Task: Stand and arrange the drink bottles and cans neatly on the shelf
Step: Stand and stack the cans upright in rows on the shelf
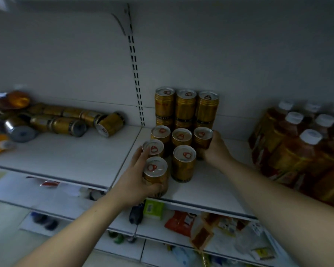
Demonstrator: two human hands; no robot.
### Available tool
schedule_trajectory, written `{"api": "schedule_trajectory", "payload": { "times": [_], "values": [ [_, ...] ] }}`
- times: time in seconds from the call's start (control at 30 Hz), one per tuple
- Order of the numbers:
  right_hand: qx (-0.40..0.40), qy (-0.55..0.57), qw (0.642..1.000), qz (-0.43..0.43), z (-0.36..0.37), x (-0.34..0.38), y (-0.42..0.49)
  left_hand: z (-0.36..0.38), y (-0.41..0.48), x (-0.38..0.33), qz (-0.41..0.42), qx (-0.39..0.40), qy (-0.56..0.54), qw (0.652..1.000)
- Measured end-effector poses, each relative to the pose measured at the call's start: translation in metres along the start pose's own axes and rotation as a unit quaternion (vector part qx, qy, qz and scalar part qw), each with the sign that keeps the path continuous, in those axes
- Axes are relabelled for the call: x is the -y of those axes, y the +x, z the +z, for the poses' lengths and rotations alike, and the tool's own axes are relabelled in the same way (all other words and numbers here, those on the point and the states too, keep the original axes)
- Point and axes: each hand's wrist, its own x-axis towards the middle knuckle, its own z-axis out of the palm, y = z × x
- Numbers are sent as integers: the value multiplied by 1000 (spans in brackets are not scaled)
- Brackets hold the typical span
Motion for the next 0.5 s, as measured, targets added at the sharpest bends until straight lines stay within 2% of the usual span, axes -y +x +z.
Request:
{"api": "schedule_trajectory", "payload": {
  "times": [0.1, 0.2, 0.3, 0.37, 0.43, 0.5],
  "values": [
    [6, 5, 1000, -23, 0, 17, -5, 2, 3, 0, 1, 2, -19, 1000],
    [12, 37, 999, -8, -8, 37, -19, -3, 4, -1, 9, 8, -27, 1000],
    [-55, 75, 989, -116, -11, 51, -44, -14, 10, -3, -1, 49, -22, 999],
    [-6, -12, 991, -132, -8, 54, -58, -18, 18, -2, -4, 77, -9, 997],
    [45, -129, 986, -97, -3, 51, -65, -19, 24, 1, 7, 91, 2, 996],
    [59, -169, 982, -61, -1, 52, -66, -21, 23, 3, 19, 88, -1, 996]
  ]
}}
